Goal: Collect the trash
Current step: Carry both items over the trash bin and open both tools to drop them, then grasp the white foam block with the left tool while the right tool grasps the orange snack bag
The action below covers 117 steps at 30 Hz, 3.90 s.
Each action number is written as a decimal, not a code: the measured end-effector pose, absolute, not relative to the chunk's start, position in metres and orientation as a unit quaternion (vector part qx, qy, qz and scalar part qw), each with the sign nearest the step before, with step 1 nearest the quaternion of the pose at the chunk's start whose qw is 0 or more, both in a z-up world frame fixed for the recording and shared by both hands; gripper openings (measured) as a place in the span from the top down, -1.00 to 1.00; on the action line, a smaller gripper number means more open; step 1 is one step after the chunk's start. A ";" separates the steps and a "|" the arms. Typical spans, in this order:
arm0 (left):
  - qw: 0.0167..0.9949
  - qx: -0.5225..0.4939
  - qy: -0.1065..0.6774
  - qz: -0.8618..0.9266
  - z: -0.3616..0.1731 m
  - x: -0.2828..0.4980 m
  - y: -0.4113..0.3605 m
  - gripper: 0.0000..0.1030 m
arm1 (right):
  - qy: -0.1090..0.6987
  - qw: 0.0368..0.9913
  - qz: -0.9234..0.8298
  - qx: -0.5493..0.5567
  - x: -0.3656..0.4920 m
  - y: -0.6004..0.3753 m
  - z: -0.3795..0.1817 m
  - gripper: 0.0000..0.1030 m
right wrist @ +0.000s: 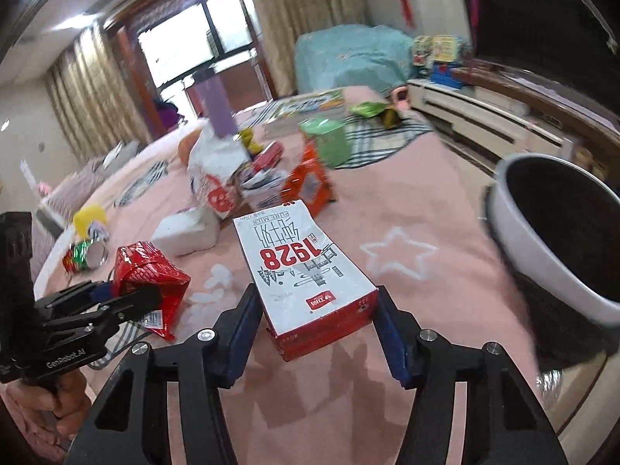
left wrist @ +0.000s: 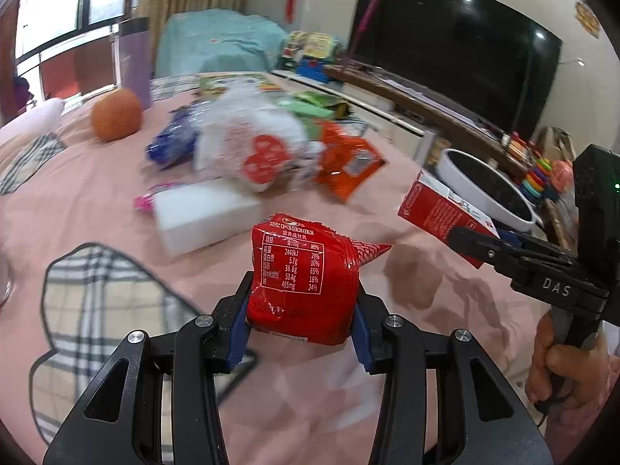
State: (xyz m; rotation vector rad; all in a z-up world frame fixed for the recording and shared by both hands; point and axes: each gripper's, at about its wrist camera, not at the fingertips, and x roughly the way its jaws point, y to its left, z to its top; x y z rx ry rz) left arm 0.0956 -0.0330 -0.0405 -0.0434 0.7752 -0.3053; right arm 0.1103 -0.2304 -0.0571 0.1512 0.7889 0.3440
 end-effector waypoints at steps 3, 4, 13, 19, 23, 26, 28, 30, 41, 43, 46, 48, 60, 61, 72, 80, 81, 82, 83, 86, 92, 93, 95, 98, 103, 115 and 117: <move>0.913 -0.013 0.372 -0.170 -0.034 0.097 -0.052 0.17 | 0.375 0.911 0.149 0.087 0.101 -0.249 -0.051 -0.12; 0.912 -0.011 0.370 -0.176 -0.032 0.097 -0.058 0.17 | 0.371 0.913 0.141 0.090 0.097 -0.256 -0.048 -0.12; 0.907 0.028 0.355 -0.225 -0.017 0.106 -0.123 0.17 | 0.350 0.928 0.074 0.107 0.078 -0.313 -0.035 -0.12; 0.902 0.047 0.349 -0.249 -0.008 0.118 -0.159 0.17 | 0.343 0.932 0.037 0.112 0.079 -0.350 -0.026 -0.12; 0.899 0.059 0.342 -0.265 0.001 0.126 -0.186 0.17 | 0.342 0.932 0.016 0.119 0.080 -0.372 -0.023 -0.12; 0.897 0.066 0.340 -0.275 0.005 0.131 -0.201 0.17 | 0.342 0.931 0.002 0.124 0.083 -0.386 -0.022 -0.12; 0.894 0.074 0.341 -0.282 0.006 0.137 -0.215 0.17 | 0.343 0.931 -0.004 0.126 0.085 -0.392 -0.021 -0.12; 0.891 0.078 0.344 -0.287 0.006 0.143 -0.225 0.17 | 0.344 0.930 -0.013 0.130 0.088 -0.401 -0.022 -0.12; 0.868 0.079 0.369 -0.324 0.003 0.187 -0.265 0.16 | 0.366 0.921 -0.041 0.126 0.115 -0.421 -0.026 -0.12; 0.861 0.076 0.376 -0.334 0.000 0.196 -0.271 0.14 | 0.370 0.919 -0.044 0.128 0.121 -0.424 -0.027 -0.12; 0.853 0.079 0.383 -0.345 -0.006 0.205 -0.280 -0.16 | 0.374 0.917 -0.050 0.127 0.126 -0.424 -0.029 -0.12; 0.846 0.079 0.389 -0.356 -0.012 0.209 -0.284 -0.33 | 0.379 0.915 -0.060 0.127 0.130 -0.427 -0.032 -0.14; 0.851 0.057 0.393 -0.343 -0.007 0.186 -0.229 -0.51 | 0.343 0.912 -0.073 0.212 0.107 -0.438 -0.030 -0.18; 0.855 0.048 0.391 -0.339 -0.007 0.181 -0.219 -0.52 | 0.341 0.914 -0.068 0.212 0.104 -0.433 -0.028 -0.18; 0.907 -0.027 0.368 -0.205 -0.005 0.135 -0.085 -0.55 | 0.301 0.933 0.020 0.196 0.077 -0.339 -0.001 -0.38; 0.915 -0.052 0.375 -0.135 -0.023 0.122 -0.007 -0.57 | 0.315 0.929 0.067 0.182 0.090 -0.275 -0.014 -0.54; 0.915 -0.052 0.377 -0.132 -0.025 0.122 -0.001 -0.57 | 0.318 0.928 0.071 0.182 0.092 -0.268 -0.017 -0.55; 0.915 -0.051 0.378 -0.130 -0.027 0.122 0.004 -0.57 | 0.320 0.927 0.075 0.182 0.093 -0.262 -0.019 -0.56; 0.916 -0.050 0.379 -0.126 -0.029 0.123 0.008 -0.57 | 0.322 0.926 0.077 0.181 0.096 -0.257 -0.022 -0.58; 0.916 -0.044 0.378 -0.124 -0.034 0.125 0.018 -0.57 | 0.325 0.925 0.082 0.178 0.100 -0.246 -0.029 -0.68; 0.917 -0.033 0.378 -0.124 -0.038 0.135 0.029 -0.63 | 0.329 0.925 0.088 0.169 0.108 -0.231 -0.036 -0.82; 0.917 -0.031 0.378 -0.123 -0.038 0.136 0.030 -0.63 | 0.330 0.925 0.089 0.168 0.109 -0.230 -0.037 -0.83; 0.918 -0.026 0.377 -0.123 -0.038 0.139 0.030 -0.63 | 0.334 0.923 0.092 0.167 0.112 -0.227 -0.039 -0.83; 0.917 -0.024 0.378 -0.123 -0.039 0.142 0.033 -0.65 | 0.337 0.922 0.096 0.167 0.115 -0.224 -0.041 -0.83; 0.918 -0.002 0.375 -0.130 -0.039 0.148 0.034 -0.72 | 0.345 0.920 0.102 0.157 0.121 -0.216 -0.044 -0.83; 0.900 0.102 0.386 -0.173 -0.048 0.186 0.033 -0.77 | 0.349 0.917 0.121 0.151 0.147 -0.209 -0.049 -0.82; 0.897 0.112 0.391 -0.175 -0.051 0.188 0.029 -0.77 | 0.355 0.915 0.121 0.152 0.154 -0.209 -0.051 -0.82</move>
